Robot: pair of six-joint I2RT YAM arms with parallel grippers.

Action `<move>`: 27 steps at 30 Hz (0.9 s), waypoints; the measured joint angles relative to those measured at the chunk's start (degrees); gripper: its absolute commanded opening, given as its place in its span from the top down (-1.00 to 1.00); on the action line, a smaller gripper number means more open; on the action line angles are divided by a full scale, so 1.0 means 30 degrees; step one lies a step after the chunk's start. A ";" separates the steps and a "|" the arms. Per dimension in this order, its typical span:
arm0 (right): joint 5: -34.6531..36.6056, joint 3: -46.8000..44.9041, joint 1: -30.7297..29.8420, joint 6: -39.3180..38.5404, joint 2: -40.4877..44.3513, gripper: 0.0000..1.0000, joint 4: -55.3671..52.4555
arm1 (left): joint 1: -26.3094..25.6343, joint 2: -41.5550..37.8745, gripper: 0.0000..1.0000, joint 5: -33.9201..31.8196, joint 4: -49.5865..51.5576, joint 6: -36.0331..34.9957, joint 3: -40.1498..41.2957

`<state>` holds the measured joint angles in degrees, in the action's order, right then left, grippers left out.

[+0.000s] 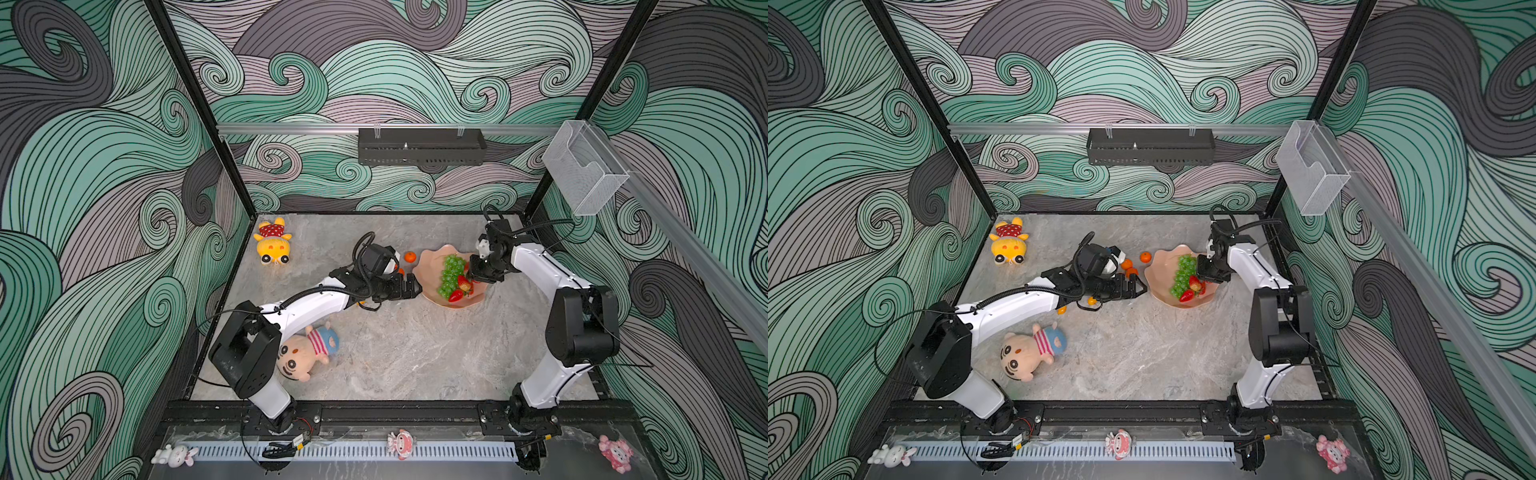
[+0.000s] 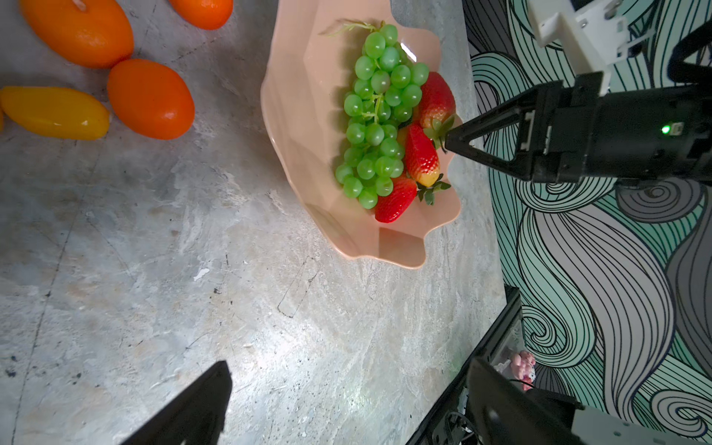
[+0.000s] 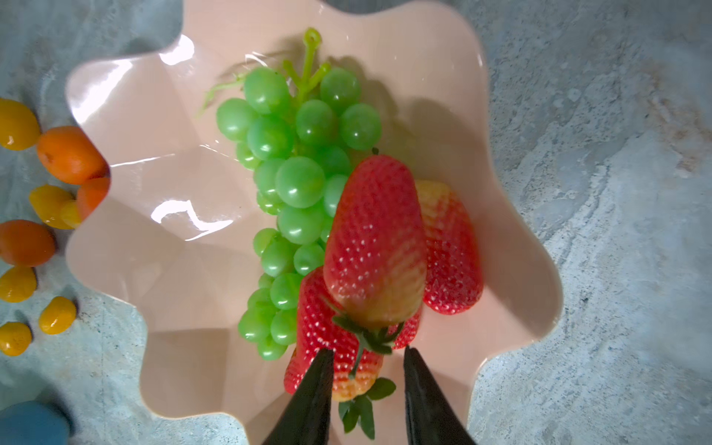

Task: Arrange fruit in a fruit bowl
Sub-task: Place the fruit in the fruit bowl.

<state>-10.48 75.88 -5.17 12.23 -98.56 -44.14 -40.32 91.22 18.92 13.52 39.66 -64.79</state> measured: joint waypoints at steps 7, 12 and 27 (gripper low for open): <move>0.0015 -0.0648 0.0000 0.0087 0.2280 0.20 -0.0022 | 0.0000 -0.1217 -0.97 -0.0488 0.0809 -0.0182 0.0000; -0.0007 -0.2076 -0.0146 0.0182 0.3912 0.20 0.0138 | 0.0000 -0.2324 -0.97 -0.1137 0.1647 -0.0299 0.0095; 0.0874 -0.4320 -0.6717 0.1122 0.6819 0.11 0.3228 | 0.0000 -1.0032 -0.97 -0.5253 0.4131 -0.0495 0.5005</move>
<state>-7.86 62.92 -25.32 15.59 -78.11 -34.46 -40.32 61.12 3.16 25.91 38.17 -49.78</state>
